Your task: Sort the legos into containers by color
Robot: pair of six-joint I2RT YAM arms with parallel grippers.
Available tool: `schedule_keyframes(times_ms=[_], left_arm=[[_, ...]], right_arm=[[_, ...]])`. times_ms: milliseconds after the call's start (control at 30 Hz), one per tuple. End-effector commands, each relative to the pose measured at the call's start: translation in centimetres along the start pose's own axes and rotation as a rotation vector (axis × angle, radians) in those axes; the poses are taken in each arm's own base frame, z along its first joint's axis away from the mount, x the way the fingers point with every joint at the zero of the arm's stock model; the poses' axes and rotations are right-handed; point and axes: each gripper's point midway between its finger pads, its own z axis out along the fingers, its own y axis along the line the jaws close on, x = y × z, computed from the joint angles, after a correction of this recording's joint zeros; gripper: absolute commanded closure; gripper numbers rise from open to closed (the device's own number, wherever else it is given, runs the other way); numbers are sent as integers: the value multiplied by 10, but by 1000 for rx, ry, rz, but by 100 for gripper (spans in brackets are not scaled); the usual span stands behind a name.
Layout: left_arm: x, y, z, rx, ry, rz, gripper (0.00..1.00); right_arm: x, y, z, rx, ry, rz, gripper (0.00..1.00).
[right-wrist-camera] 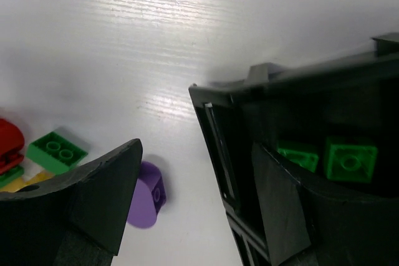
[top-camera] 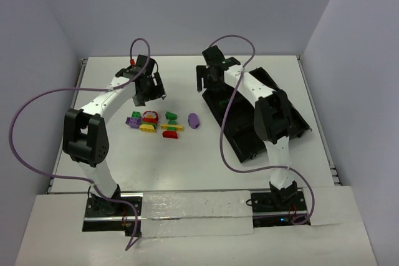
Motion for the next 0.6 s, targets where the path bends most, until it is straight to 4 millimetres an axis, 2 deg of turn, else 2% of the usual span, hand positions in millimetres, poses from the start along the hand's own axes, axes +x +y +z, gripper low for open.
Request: schedule_keyframes(times_ms=[0,100,200,267,467,567], left_arm=[[-14,-1,-12,24,-59,-38,13],[-14,6,-11,4,-62,-37,13],[-12,12,-11,-5,-62,-37,13],[-12,12,-10,1,-61,-38,13],[-17,11,-2,-7,-57,-36,13],[-18,12,1,-9,-54,-34,13]], right_arm=[[-26,-6,-47,38,-135,48,22],[-11,-33,-48,168,-112,107,22],[4,-63,-37,281,-28,141,22],[7,-79,-33,324,25,163,22],[18,-111,-2,376,115,205,20],[25,-115,8,377,140,212,20]])
